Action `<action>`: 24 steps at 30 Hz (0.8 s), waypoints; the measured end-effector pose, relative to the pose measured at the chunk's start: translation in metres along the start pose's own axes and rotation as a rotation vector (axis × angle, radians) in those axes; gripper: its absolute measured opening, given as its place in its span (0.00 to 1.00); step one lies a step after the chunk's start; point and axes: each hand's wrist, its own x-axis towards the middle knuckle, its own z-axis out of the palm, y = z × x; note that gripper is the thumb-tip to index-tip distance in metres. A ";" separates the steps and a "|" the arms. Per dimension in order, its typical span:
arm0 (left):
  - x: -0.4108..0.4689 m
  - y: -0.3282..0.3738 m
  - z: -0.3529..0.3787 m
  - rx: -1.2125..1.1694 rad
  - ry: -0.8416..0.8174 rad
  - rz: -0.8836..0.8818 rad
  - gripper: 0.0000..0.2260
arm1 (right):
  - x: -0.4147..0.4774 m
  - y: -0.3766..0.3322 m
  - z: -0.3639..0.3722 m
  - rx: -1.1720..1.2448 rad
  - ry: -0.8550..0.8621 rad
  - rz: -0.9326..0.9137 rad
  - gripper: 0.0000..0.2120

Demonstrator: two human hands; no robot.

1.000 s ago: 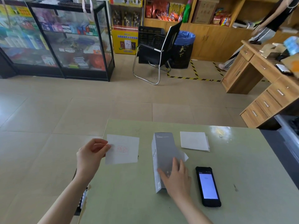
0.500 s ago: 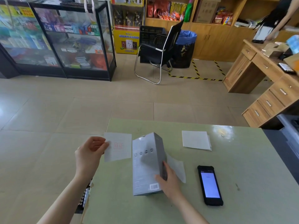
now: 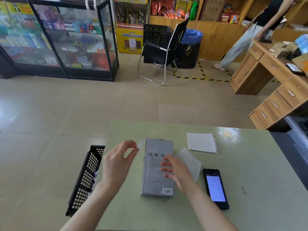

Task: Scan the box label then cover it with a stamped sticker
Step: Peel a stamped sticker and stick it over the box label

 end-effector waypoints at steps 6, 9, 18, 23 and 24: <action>-0.021 0.007 0.020 0.119 -0.055 0.492 0.04 | -0.013 -0.037 0.011 0.172 -0.216 -0.011 0.15; -0.028 0.006 0.025 0.153 -0.105 0.540 0.08 | -0.015 -0.037 0.011 0.134 -0.170 -0.064 0.07; -0.029 0.000 0.024 -0.080 -0.462 -0.100 0.37 | -0.012 -0.023 0.001 0.210 -0.060 -0.037 0.09; -0.020 -0.010 0.040 -0.565 -0.419 -0.896 0.16 | -0.006 -0.017 -0.014 0.153 -0.099 -0.015 0.10; -0.018 -0.011 0.044 -0.659 -0.414 -1.002 0.14 | -0.005 -0.014 -0.015 0.154 -0.107 -0.010 0.09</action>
